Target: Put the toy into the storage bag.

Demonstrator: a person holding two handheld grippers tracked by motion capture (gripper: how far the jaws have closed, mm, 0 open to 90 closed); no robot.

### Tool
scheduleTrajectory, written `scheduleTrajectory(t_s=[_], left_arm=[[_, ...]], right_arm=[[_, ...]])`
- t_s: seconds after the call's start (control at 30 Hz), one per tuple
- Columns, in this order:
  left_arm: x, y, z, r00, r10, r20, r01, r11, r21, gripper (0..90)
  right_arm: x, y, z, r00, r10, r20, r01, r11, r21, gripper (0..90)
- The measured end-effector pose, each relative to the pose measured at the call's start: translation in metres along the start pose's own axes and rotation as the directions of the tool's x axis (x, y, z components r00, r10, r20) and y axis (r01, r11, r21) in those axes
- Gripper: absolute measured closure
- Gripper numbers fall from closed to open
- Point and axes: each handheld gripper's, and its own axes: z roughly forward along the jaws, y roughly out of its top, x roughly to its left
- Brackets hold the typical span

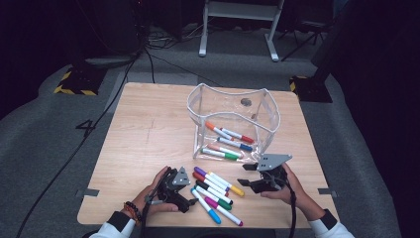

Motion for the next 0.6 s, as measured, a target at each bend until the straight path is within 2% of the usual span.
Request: scheduleTrajectory(t_s=[0.07, 0.17, 0.33, 0.4, 0.53, 0.6], left_arm=[[0.0, 0.0, 0.0, 1.0, -0.001, -0.001, 0.001, 1.0, 0.0, 2.1], [0.0, 0.0, 0.0, 1.0, -0.002, -0.004, 0.002, 1.0, -0.002, 2.1], [0.0, 0.0, 0.0, 1.0, -0.001, -0.004, 0.001, 1.0, 0.001, 2.1], [0.0, 0.0, 0.0, 1.0, -0.001, -0.003, 0.001, 1.0, 0.001, 2.0], [0.0, 0.0, 0.0, 1.0, -0.001, -0.002, 0.001, 1.0, 0.0, 2.0], [0.0, 0.0, 0.0, 1.0, -0.001, -0.002, 0.001, 1.0, 0.0, 2.0]], right_arm=[[0.004, -0.008, 0.008, 0.9995, 0.006, -0.031, -0.005, 1.0, 0.026, 45.4], [0.006, -0.014, 0.015, 0.9982, 0.026, -0.055, -0.024, 0.999, 0.031, 46.7], [0.008, -0.019, 0.025, 0.9973, 0.029, -0.067, -0.026, 0.998, 0.054, 47.4], [0.007, -0.02, 0.029, 0.9949, 0.043, -0.092, -0.038, 0.998, 0.056, 48.1], [0.003, -0.024, 0.04, 0.9953, 0.049, -0.084, -0.041, 0.995, 0.088, 49.3], [0.003, -0.026, 0.045, 0.9968, 0.034, -0.072, -0.026, 0.994, 0.109, 50.1]])
